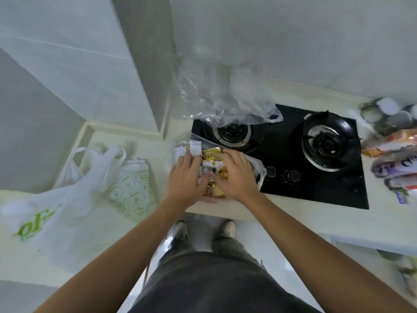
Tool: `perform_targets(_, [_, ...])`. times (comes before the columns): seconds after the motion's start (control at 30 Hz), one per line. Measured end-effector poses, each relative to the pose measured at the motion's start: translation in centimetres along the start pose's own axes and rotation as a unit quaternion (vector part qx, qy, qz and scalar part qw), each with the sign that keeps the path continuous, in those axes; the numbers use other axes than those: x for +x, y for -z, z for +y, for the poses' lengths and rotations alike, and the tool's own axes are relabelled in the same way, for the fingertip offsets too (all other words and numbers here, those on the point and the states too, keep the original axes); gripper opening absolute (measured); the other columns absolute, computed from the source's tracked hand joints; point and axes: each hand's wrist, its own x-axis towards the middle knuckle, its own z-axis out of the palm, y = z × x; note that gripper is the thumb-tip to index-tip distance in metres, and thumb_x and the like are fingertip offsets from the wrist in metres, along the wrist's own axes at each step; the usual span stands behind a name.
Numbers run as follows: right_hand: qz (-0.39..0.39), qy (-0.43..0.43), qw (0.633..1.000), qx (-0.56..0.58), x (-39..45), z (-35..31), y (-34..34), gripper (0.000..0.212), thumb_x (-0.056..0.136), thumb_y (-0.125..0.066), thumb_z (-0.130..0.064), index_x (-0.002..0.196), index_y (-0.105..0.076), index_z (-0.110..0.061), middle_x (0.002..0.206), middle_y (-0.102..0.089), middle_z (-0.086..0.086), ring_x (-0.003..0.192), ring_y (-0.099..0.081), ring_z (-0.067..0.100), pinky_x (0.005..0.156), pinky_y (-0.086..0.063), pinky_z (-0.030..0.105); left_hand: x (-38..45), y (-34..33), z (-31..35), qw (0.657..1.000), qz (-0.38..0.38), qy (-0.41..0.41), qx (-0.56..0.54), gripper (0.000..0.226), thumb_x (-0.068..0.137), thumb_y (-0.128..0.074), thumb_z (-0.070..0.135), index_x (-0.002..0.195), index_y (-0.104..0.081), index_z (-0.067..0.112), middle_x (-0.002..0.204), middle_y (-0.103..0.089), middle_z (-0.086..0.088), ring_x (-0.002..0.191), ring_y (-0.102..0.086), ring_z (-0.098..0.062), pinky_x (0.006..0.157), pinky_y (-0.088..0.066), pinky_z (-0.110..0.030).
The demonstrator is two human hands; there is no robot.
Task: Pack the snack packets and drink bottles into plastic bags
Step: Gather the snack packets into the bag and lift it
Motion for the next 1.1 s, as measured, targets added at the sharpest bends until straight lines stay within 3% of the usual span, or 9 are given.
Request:
perform_targets(0.33, [0.097,-0.135,0.985,-0.036,-8.7,7.2,6.2,0.052,0.089,-0.065,-0.048,0.133,-0.057,-0.020,0.135,-0.056,0.002,0.126,-0.052,0.026,0.097,-0.050,0.046,2.5,-2.7,9.4,0.984,-0.049,-0.168,0.045,0.047,0.093,-0.050,0.048,0.129,-0.058,0.019,0.122,-0.057,-0.005,0.112,-0.054,-0.028,0.088,-0.044,-0.044])
perform_targets(0.57, [0.142,-0.239,0.960,-0.037,-19.4,18.7,12.3,0.055,0.091,-0.065,-0.045,0.139,-0.055,-0.020,0.141,-0.053,0.000,0.129,-0.048,0.022,0.101,-0.048,0.042,2.8,-8.8,24.4,0.958,-0.095,-0.261,0.066,0.056,0.096,-0.043,0.053,0.141,-0.053,0.020,0.134,-0.057,-0.004,0.122,-0.052,-0.027,0.091,-0.048,-0.045])
perform_targets(0.73, [0.134,-0.298,0.945,-0.027,-28.3,28.4,18.1,0.055,0.095,-0.063,-0.037,0.146,-0.047,-0.023,0.152,-0.045,-0.001,0.140,-0.039,0.021,0.112,-0.040,0.042,1.3,-14.1,37.1,0.949,-0.095,-0.295,0.057,0.056,0.096,-0.043,0.050,0.139,-0.056,0.017,0.127,-0.059,-0.003,0.115,-0.055,-0.027,0.086,-0.049,-0.044])
perform_targets(0.87, [0.133,-0.336,0.932,-0.034,-34.6,35.4,22.7,0.055,0.093,-0.066,-0.032,0.144,-0.050,-0.019,0.149,-0.047,0.002,0.136,-0.042,0.026,0.106,-0.044,0.046,0.3,-17.6,46.2,0.941,-0.110,-0.316,0.042,0.055,0.096,-0.043,0.048,0.138,-0.056,0.016,0.125,-0.059,-0.002,0.112,-0.056,-0.026,0.085,-0.048,-0.043])
perform_targets(1.0, [0.126,-0.361,0.923,-0.036,-37.6,41.1,25.6,0.057,0.092,-0.066,-0.029,0.145,-0.049,-0.018,0.149,-0.047,0.002,0.136,-0.042,0.026,0.105,-0.044,0.045,0.4,-20.6,53.1,0.931,-0.134,-0.336,0.042,0.049,0.097,-0.047,0.042,0.138,-0.055,0.016,0.125,-0.058,-0.002,0.110,-0.056,-0.025,0.082,-0.048,-0.040])
perform_targets(1.1, [0.116,-0.376,0.919,-0.029,-37.6,45.2,27.1,0.059,0.091,-0.065,-0.024,0.147,-0.046,-0.017,0.151,-0.044,0.004,0.137,-0.040,0.027,0.106,-0.042,0.044,1.5,-23.0,57.0,0.925,-0.165,-0.339,0.038,0.049,0.099,-0.051,0.039,0.143,-0.051,0.017,0.133,-0.057,-0.004,0.116,-0.054,-0.026,0.088,-0.050,-0.043])
